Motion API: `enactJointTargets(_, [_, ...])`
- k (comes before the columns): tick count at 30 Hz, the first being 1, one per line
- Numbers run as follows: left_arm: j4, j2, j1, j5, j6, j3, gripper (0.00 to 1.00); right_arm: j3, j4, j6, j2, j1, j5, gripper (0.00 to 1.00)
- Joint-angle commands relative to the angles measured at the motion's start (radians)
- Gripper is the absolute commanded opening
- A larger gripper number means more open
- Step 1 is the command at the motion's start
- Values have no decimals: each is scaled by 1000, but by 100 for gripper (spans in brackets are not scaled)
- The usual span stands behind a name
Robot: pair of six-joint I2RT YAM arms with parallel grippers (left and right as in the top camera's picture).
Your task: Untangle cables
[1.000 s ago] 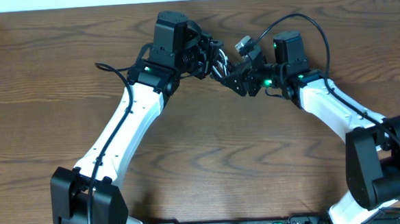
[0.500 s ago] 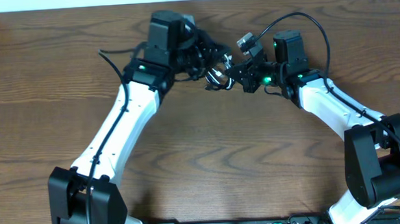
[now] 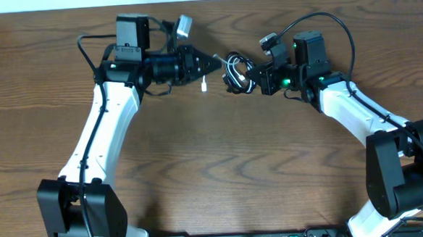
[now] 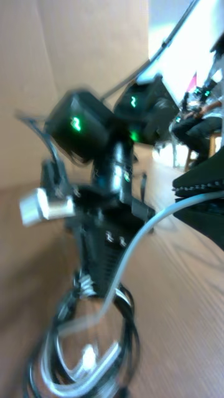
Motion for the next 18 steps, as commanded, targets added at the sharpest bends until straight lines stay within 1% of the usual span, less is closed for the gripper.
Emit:
enactJointTargets(1, [-74, -8, -29, -195, 103, 14, 7, 8, 0, 13, 3, -3, 0, 1])
enactJointTargets(3, [-107, -8, -59, -272, 103, 14, 8, 8, 0, 13, 1, -4, 0, 1])
enactJointTargets(8, [-106, -8, -136, -385, 98, 12, 7, 13, 2, 20, -6, -8, -37, 1])
enactJointTargets(10, [-107, -8, -159, -445, 72, 11, 8, 13, 4, 21, -13, -12, -62, 1])
enactJointTargets(14, [-108, -5, -194, -575, -9, 6, 8, 13, 4, 50, -53, -18, -68, 1])
enactJointTargets(18, [-103, 4, -203, -702, -150, 3, 8, 13, 0, 50, -122, -25, -68, 1])
